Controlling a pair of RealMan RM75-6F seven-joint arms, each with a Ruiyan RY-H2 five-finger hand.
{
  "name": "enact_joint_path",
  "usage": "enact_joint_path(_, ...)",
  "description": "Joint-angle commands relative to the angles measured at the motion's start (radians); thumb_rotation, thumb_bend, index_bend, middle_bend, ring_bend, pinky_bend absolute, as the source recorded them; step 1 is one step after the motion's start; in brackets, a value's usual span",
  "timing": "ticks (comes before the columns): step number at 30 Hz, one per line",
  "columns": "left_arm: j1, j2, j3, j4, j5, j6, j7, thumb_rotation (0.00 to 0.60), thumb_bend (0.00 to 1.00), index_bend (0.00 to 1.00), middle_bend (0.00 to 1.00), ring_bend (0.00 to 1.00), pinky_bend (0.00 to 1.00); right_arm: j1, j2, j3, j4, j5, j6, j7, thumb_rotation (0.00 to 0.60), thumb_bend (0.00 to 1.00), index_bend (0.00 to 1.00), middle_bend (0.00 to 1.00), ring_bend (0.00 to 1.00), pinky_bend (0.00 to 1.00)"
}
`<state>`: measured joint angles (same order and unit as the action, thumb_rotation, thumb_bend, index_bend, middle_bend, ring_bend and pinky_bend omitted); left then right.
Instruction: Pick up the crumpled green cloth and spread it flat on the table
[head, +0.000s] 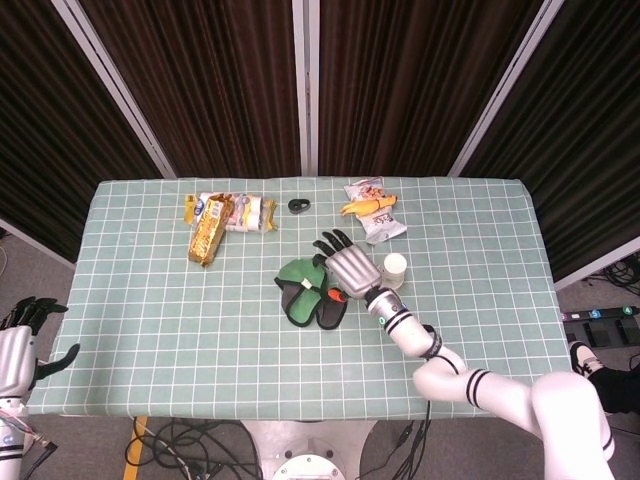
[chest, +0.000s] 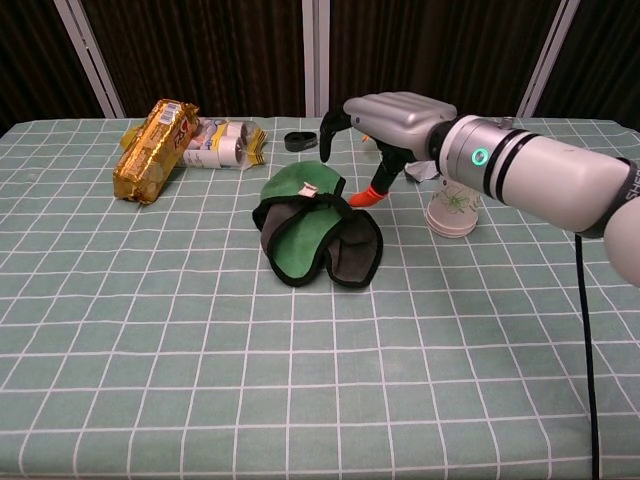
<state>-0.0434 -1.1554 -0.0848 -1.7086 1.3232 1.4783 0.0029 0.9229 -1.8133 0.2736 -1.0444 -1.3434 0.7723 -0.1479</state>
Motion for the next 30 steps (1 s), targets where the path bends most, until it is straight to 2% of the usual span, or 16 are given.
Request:
enact_joint_path(1, 0.006, 0.002, 0.003, 0.005, 0.0, 0.0, -0.013, 0.6, 0.2, 0.3, 0.25, 0.13, 0.23, 0.032, -0.044, -0.008, 0.061, -0.012, -0.001, 0.01, 0.572, 0.09, 0.35, 0.14, 0.0, 0.0)
enact_joint_path(10, 0.008, 0.006, -0.003, 0.012, -0.01, -0.008, -0.033, 0.6, 0.2, 0.3, 0.25, 0.13, 0.23, 0.09, -0.131, -0.012, 0.196, -0.046, 0.027, 0.091, 0.587, 0.11, 0.35, 0.14, 0.0, 0.0)
enact_joint_path(19, 0.003, 0.008, -0.011, 0.014, -0.023, -0.023, -0.036, 0.6, 0.2, 0.3, 0.25, 0.13, 0.23, 0.134, -0.187, -0.02, 0.303, -0.075, 0.051, 0.159, 0.599, 0.24, 0.43, 0.2, 0.03, 0.0)
enact_joint_path(25, 0.002, 0.012, -0.014, 0.011, -0.025, -0.029, -0.045, 0.6, 0.2, 0.3, 0.24, 0.13, 0.23, 0.165, -0.227, -0.017, 0.355, -0.076, 0.049, 0.193, 0.6, 0.26, 0.45, 0.2, 0.04, 0.0)
enact_joint_path(27, 0.003, 0.014, -0.015, 0.011, -0.027, -0.03, -0.048, 0.6, 0.2, 0.3, 0.24, 0.13, 0.23, 0.172, -0.238, -0.016, 0.37, -0.077, 0.054, 0.197, 0.6, 0.29, 0.5, 0.22, 0.05, 0.0)
enact_joint_path(30, 0.002, 0.015, -0.017, 0.014, -0.028, -0.032, -0.056, 0.6, 0.2, 0.3, 0.24, 0.13, 0.23, 0.179, -0.251, -0.011, 0.386, -0.074, 0.063, 0.203, 0.6, 0.37, 0.64, 0.27, 0.09, 0.0)
